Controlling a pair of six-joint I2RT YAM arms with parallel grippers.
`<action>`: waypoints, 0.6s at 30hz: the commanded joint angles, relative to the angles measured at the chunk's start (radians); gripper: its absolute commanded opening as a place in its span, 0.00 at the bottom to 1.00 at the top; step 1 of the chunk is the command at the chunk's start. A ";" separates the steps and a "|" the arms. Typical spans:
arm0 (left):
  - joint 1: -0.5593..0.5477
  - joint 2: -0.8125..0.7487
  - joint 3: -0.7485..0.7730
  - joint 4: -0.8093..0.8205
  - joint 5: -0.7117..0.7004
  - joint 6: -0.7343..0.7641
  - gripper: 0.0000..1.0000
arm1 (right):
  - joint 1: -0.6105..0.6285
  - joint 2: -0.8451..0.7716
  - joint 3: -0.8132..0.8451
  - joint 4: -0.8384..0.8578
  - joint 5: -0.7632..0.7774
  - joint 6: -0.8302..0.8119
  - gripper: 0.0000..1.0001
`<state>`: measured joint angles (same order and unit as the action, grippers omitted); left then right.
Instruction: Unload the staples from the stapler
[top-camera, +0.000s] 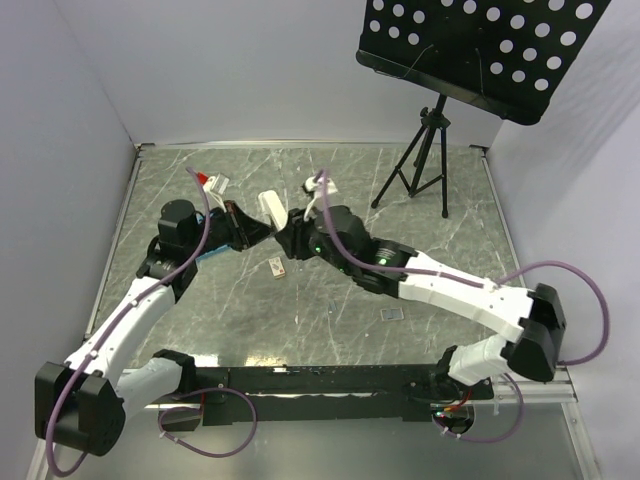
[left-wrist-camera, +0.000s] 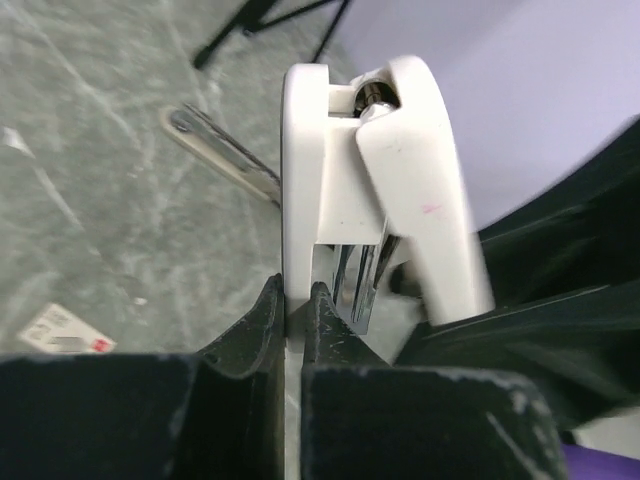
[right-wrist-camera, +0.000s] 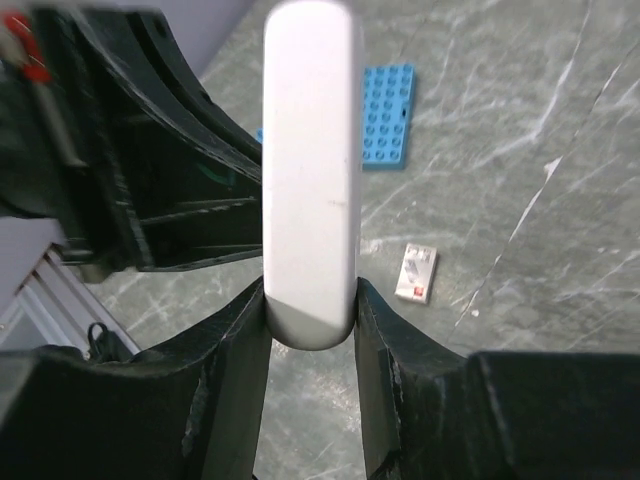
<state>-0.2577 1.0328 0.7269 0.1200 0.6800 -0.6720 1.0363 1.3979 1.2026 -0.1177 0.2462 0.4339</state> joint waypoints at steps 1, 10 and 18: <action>-0.012 -0.056 -0.010 0.004 -0.174 0.124 0.01 | -0.035 -0.144 0.031 -0.096 0.093 -0.069 0.25; -0.132 -0.108 -0.087 0.089 -0.247 0.273 0.01 | -0.113 -0.276 -0.058 -0.036 -0.048 -0.112 0.24; -0.206 -0.028 -0.090 0.115 -0.152 0.224 0.01 | -0.216 -0.272 -0.037 -0.039 -0.188 -0.167 0.32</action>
<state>-0.4366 0.9783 0.6415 0.1818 0.4835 -0.4400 0.8917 1.1580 1.1442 -0.1795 0.0734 0.3435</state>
